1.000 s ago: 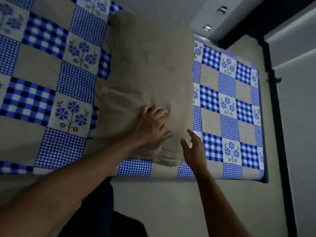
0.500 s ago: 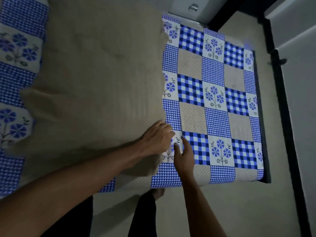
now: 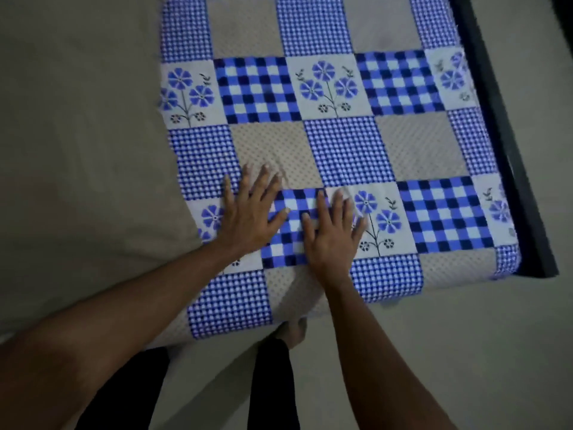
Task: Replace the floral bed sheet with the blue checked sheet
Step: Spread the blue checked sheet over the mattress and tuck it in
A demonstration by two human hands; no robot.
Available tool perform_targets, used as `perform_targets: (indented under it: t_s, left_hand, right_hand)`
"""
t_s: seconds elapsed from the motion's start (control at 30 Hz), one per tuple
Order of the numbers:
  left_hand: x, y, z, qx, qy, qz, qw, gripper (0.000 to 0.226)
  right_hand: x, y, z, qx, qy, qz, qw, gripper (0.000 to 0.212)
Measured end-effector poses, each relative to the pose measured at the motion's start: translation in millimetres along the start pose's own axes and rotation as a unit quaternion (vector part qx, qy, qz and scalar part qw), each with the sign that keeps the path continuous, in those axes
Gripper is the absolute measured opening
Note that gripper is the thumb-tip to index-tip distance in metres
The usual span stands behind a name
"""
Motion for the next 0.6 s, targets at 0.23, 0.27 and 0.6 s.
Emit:
perform_targets:
  t_s: [0.23,0.27,0.6]
  left_hand:
    - [149,-12,33,-0.049,-0.146,0.017,0.988,0.075]
    - [165,-14,36,-0.058,-0.170,0.020,0.983,0.072]
    - [71,31,-8,0.075,0.062,0.154,0.983,0.050]
  right_hand:
    - [131,39,22,0.028,-0.217,-0.015,0.976,0.067]
    - [146,42,24,0.021,-0.247,-0.021,0.969,0.069]
    - [33,50,-4,0.003,0.045,-0.109,0.993,0.049]
Point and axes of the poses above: each hand's wrist, its own z-axis away from the middle knuckle, its own y-axis out of the back of the hand, x = y × z, the point moved 6 cm from there along -z, towards the middle knuckle, and after that the axes turned 2 degrees about x, right-handed, at the moved point
